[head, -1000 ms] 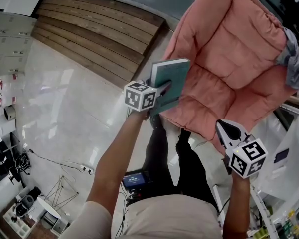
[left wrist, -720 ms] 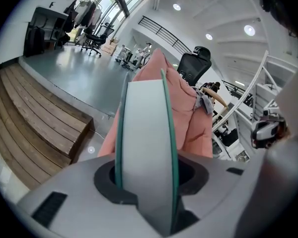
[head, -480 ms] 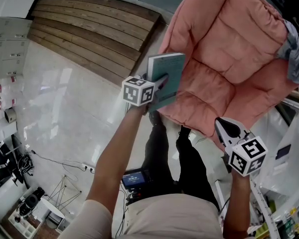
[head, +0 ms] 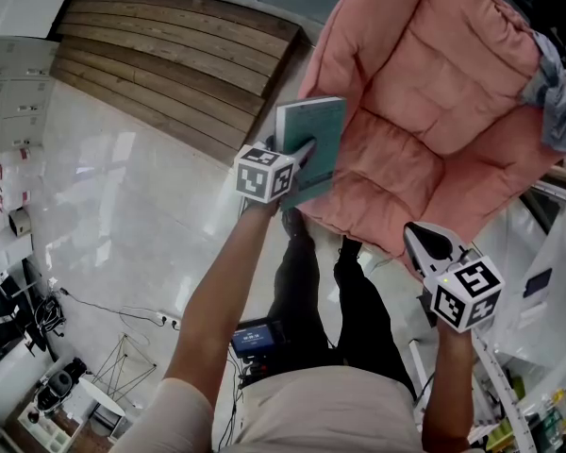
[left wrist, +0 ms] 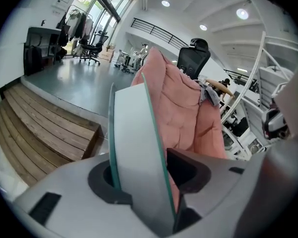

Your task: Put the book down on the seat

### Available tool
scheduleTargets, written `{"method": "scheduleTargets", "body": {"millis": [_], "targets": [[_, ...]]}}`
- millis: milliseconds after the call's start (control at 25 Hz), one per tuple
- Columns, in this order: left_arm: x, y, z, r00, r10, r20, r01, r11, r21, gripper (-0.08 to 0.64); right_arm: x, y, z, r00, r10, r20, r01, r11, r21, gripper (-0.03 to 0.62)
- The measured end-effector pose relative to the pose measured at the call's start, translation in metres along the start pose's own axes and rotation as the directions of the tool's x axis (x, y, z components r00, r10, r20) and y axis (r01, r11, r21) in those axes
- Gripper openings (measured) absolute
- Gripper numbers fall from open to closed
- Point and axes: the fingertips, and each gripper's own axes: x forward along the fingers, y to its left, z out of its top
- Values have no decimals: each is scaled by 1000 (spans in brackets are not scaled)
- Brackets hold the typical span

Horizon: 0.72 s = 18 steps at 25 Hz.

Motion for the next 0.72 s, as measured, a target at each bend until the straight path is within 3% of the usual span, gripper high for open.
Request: {"method": "scheduleTargets", "body": {"millis": [360,560,720], "targets": [[-21,12,4,995,95,18,-97,991,89,245,2,15,-2,1000,15,-5,-15,1000,-7,-6],[-33,15,1,993,114,27,-116,988,104,245,1,22,-7,1000,20,-9,-20,1000,-18,-6],[-42,4,1,996,78,32,-81,990,111,245,-2,30,-6,1000,22,-7,-22,999,-28,-6]]}}
